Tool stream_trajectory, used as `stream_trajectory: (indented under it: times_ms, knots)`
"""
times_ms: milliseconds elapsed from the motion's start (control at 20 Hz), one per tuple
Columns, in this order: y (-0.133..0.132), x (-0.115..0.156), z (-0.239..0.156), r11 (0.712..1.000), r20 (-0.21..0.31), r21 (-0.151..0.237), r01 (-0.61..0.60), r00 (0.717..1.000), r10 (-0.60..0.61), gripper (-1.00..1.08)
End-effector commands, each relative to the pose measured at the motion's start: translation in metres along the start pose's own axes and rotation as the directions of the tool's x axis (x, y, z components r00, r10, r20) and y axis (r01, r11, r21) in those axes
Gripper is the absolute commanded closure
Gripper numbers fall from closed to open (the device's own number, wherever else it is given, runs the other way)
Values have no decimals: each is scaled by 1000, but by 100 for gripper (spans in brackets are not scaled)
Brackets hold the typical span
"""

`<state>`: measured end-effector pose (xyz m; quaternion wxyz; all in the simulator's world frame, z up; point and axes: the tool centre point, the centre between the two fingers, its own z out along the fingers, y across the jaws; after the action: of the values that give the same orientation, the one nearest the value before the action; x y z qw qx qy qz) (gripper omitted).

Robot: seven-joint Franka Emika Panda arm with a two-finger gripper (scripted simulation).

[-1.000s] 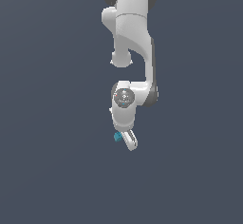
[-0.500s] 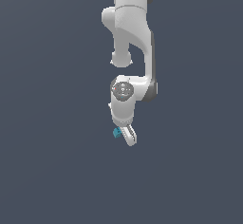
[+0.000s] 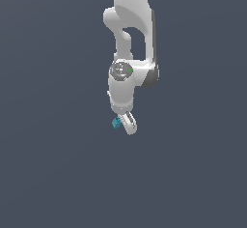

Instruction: Pick up the object and move it to a goal position.

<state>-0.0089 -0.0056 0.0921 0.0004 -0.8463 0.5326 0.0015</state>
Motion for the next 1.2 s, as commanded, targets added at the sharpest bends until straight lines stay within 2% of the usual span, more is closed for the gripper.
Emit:
stream_trajectory:
  times_ms: [0, 1150]
  knots:
    - [12, -2, -18, 1000, 0, 2, 0, 1000, 0, 108]
    - [122, -17, -175, 1000, -2, 1, -1, 1000, 1, 108]
